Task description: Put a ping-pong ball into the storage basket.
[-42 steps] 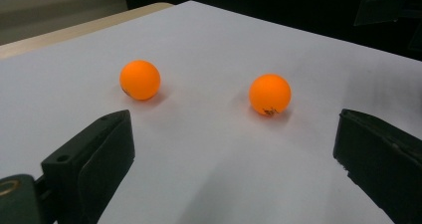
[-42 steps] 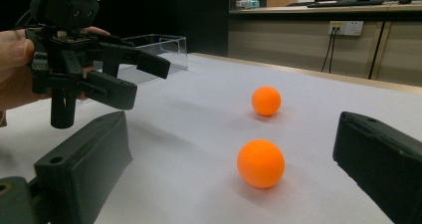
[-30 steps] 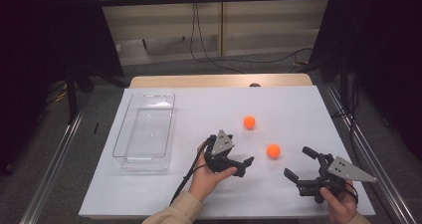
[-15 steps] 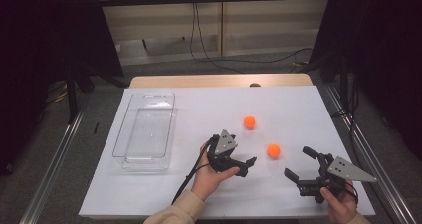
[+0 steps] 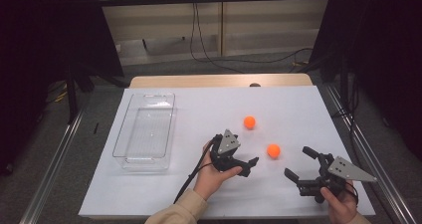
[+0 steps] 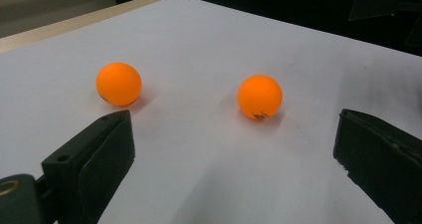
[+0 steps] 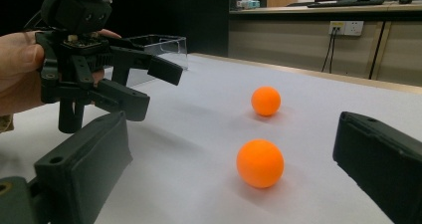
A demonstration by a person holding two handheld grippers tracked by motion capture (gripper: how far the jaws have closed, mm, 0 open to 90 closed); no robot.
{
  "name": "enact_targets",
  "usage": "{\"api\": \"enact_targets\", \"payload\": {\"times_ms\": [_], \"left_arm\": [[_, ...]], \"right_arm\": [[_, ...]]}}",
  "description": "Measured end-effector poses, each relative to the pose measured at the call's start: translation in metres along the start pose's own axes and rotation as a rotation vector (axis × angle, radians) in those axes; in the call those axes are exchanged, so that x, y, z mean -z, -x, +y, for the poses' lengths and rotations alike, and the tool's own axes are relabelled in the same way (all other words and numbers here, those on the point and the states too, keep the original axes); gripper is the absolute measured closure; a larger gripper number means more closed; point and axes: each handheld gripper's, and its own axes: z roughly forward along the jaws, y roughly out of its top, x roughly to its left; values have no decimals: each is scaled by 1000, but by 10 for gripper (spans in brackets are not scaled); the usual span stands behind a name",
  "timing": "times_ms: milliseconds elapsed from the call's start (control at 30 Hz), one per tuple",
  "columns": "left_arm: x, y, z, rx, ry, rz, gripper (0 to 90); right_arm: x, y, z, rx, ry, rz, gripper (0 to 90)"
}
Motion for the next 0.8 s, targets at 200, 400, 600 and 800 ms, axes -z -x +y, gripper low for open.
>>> {"api": "enact_targets", "payload": {"times_ms": [200, 400, 600, 800], "left_arm": [[-1, 0, 0, 4, -6, -3, 27], [-3, 2, 2, 2, -5, -9, 27], [-6, 2, 2, 2, -11, -13, 27], [-8, 3, 3, 4, -13, -16, 27]], "right_arm": [[0, 0, 0, 0, 0, 0, 11], [0, 0, 0, 0, 1, 0, 11], [0, 0, 0, -2, 1, 1, 11], [0, 0, 0, -1, 0, 1, 11]]}}
